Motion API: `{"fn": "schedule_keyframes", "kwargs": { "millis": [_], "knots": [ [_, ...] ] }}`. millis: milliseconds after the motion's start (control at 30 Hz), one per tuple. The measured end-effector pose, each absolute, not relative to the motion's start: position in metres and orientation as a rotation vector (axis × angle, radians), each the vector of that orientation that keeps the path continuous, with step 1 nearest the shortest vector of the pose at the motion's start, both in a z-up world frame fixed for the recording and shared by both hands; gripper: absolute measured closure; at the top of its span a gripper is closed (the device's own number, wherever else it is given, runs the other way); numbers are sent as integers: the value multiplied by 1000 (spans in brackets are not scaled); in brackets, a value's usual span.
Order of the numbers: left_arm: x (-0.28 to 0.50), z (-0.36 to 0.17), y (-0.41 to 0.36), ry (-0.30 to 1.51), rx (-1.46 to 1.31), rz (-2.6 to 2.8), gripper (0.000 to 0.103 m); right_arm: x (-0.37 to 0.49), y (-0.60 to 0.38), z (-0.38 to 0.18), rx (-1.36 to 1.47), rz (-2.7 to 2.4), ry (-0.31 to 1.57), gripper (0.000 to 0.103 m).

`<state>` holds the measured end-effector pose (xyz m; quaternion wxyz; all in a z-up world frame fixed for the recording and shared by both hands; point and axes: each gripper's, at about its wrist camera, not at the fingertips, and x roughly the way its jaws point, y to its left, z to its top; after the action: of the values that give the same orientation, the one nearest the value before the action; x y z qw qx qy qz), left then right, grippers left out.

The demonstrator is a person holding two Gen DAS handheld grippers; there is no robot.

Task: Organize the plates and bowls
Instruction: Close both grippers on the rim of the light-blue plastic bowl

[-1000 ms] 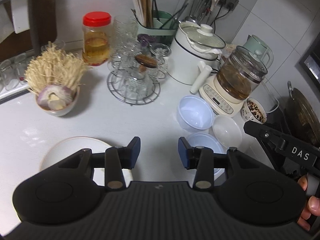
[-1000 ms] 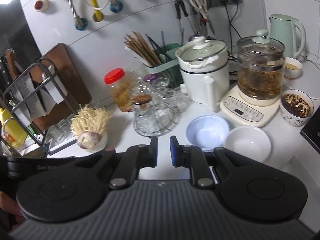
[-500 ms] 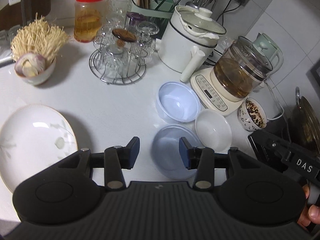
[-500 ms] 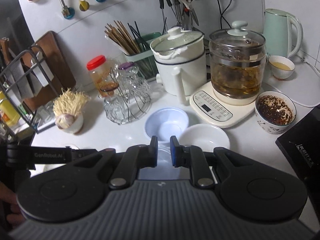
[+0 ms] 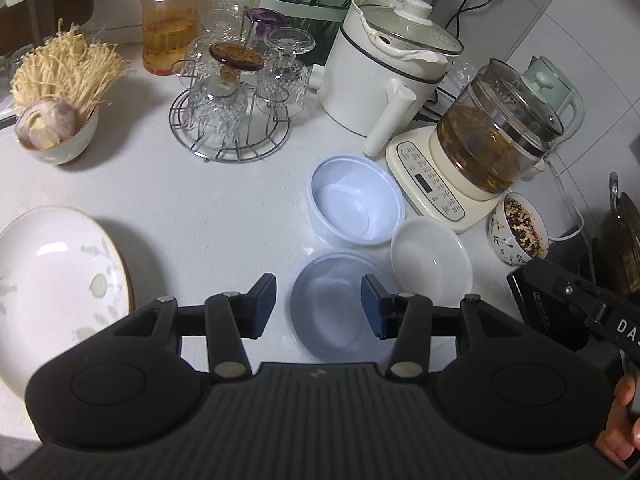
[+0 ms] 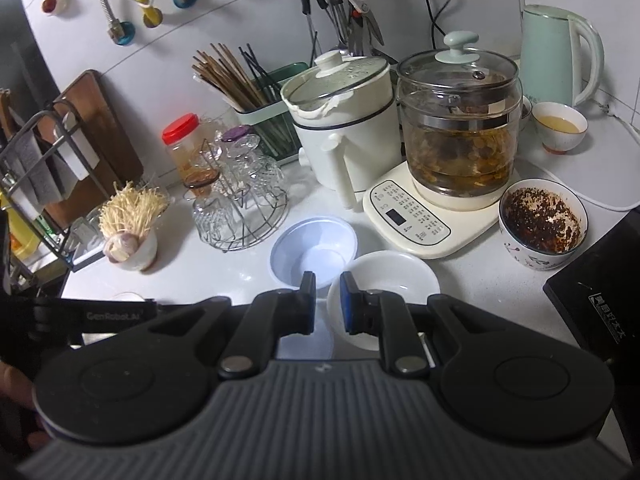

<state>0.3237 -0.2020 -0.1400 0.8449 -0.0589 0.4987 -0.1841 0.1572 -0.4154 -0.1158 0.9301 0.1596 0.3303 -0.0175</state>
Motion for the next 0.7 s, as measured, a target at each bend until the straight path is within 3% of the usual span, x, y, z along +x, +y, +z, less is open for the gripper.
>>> {"fn": "schedule_keyframes", "kwargs": {
  "millis": [367, 400, 433, 467, 700],
  "knots": [
    [374, -144, -203, 1057, -103, -429, 50, 204, -427, -125, 396, -61, 734, 84],
    [380, -145, -202, 1061, -107, -435, 50, 209, -427, -126, 394, -68, 740, 75],
    [384, -146, -200, 1062, -112, -440, 50, 213, -427, -127, 400, -73, 740, 57],
    [388, -148, -199, 1063, -114, -442, 50, 217, -427, -129, 413, -75, 736, 51],
    [419, -173, -209, 1066, -124, -465, 50, 259, -431, -151, 413, -42, 751, 50]
  ]
}}
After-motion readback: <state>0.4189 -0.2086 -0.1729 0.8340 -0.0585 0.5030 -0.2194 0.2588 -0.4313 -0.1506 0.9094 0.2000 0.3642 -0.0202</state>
